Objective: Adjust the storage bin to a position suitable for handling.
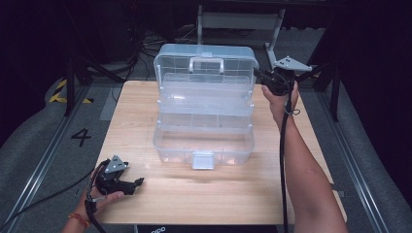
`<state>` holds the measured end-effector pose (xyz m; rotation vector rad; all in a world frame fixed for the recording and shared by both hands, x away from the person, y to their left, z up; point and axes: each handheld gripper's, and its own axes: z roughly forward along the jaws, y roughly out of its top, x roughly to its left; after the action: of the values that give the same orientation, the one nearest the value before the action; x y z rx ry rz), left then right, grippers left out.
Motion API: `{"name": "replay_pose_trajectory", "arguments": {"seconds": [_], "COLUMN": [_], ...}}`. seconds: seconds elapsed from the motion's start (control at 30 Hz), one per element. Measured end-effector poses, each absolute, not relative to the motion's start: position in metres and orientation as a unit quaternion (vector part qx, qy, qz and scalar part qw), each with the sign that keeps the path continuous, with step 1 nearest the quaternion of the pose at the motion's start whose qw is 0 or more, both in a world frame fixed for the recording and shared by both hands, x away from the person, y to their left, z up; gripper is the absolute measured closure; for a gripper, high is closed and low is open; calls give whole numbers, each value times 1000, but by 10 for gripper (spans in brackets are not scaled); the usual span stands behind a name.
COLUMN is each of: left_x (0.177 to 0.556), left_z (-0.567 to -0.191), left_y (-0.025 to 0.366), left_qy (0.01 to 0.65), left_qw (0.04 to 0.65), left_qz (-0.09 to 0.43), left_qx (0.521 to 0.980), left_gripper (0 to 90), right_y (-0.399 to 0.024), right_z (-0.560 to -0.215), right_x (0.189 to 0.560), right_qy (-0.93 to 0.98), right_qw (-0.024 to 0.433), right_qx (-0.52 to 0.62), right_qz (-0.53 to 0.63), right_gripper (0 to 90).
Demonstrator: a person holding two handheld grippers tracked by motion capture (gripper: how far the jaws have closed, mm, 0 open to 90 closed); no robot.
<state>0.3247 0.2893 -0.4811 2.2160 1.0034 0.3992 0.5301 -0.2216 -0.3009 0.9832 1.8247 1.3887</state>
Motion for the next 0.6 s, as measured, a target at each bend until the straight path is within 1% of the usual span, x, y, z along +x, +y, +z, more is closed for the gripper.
{"name": "replay_pose_trajectory", "arguments": {"seconds": [0.13,0.6], "left_x": [325,325], "left_z": [-482,-482], "left_y": [289,289], "left_qy": [384,384], "left_qw": [334,333], "left_qz": [155,156], "left_qx": [847,847], "left_gripper": [138,137], "right_y": [-222,-221], "right_z": [-302,-301], "right_x": [536,555], "right_qy": [695,692], "right_qw": [319,302], "right_qx": [375,398], "right_qz": [524,521], "right_gripper": [837,839]}}
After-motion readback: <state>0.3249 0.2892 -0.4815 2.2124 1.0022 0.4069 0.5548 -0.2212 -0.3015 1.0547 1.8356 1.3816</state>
